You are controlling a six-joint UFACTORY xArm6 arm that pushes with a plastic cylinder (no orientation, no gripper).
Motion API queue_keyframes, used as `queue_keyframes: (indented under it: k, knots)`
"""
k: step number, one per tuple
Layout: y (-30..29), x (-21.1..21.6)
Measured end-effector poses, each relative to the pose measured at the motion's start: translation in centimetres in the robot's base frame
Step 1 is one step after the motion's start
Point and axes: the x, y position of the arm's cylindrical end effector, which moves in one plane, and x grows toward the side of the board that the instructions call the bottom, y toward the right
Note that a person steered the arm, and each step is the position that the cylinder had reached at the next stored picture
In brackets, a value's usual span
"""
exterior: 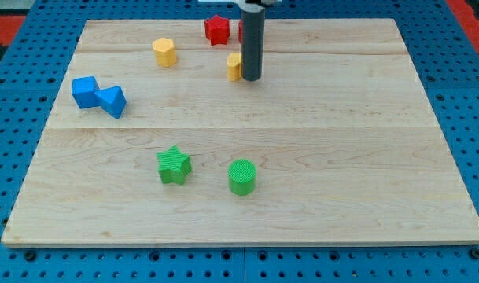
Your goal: Put the yellow heart at the bottom left of the red star
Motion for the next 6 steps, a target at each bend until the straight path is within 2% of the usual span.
queue_keyframes:
  k: [2, 4, 5, 6]
  knots:
    - [-7.4, -3.0]
    - [-1.1, -2.0]
    - [-3.9, -0.5]
    - [-11.4, -0.6]
